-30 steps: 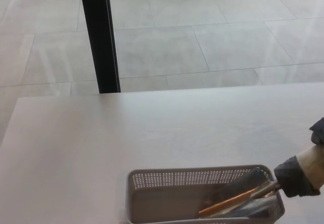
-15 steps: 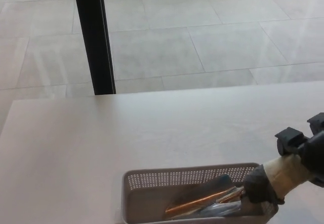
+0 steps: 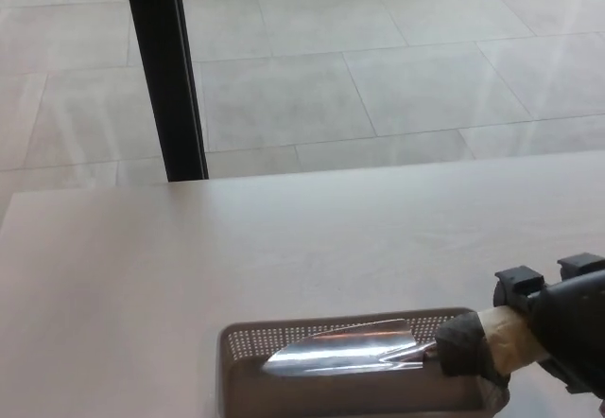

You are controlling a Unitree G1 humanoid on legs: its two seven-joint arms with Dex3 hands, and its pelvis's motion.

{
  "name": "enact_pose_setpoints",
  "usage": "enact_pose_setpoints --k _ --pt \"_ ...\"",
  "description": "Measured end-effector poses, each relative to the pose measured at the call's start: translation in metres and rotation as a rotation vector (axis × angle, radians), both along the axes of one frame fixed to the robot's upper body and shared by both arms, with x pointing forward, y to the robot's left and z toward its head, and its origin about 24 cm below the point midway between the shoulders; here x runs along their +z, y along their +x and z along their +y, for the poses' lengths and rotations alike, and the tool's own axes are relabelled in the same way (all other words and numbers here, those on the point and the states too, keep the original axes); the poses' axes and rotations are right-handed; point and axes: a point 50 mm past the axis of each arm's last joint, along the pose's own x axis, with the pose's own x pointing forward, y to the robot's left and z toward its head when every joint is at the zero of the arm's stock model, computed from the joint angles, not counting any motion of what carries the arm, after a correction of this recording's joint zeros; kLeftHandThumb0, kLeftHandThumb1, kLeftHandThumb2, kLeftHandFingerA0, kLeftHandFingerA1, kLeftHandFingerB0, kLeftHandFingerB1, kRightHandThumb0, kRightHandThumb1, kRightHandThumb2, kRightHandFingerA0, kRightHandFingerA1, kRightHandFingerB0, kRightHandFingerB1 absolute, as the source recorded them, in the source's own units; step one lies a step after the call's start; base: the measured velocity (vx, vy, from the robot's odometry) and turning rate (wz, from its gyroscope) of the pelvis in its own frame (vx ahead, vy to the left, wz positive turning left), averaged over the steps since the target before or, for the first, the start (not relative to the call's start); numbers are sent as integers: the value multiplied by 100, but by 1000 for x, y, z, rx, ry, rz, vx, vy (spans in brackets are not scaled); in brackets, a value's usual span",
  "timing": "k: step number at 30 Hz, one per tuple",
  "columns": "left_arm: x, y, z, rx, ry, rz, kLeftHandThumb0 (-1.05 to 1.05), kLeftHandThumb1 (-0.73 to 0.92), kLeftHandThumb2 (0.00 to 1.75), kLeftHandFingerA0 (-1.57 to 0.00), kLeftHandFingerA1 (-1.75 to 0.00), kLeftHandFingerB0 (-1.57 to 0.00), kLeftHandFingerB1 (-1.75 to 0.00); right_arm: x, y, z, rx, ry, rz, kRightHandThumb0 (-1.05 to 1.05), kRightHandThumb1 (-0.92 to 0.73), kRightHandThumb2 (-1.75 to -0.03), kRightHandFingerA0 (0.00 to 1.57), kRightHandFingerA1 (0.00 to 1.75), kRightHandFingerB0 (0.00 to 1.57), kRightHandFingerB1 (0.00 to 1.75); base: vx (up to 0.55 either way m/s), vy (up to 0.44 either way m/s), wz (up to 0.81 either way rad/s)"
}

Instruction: A garden tool is kept on the righthand side and a container is kept on the lefthand side on a desk infront of the robot. the robot uses its right hand to pick up the garden tool and makes a scooping motion inside the container

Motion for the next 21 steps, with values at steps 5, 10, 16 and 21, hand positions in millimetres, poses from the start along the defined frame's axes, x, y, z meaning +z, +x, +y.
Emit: enact_pose_setpoints --k 5,10,16,21 --pt "0 1 -1 -6 0 2 -35 50 88 -50 -64 -29 -52 -2 -2 -7 -76 103 7 -17 -56 -101 86 175 72 156 0 0 0" --pt "0 2 -1 -8 -2 1 -35 50 88 -46 -63 -27 -52 -4 -4 -15 -155 219 24 -10 -50 -122 85 175 74 154 0 0 0" --pt "-1 2 -1 -11 -2 2 -36 49 87 -49 -63 -27 -51 -8 -6 -21 -230 356 56 -14 -49 -124 85 175 74 161 0 0 0" --pt "-1 3 -1 -13 -2 0 -36 52 89 -52 -65 -28 -52 -9 -6 -22 -261 470 82 -8 -49 -123 91 173 81 152 0 0 0"
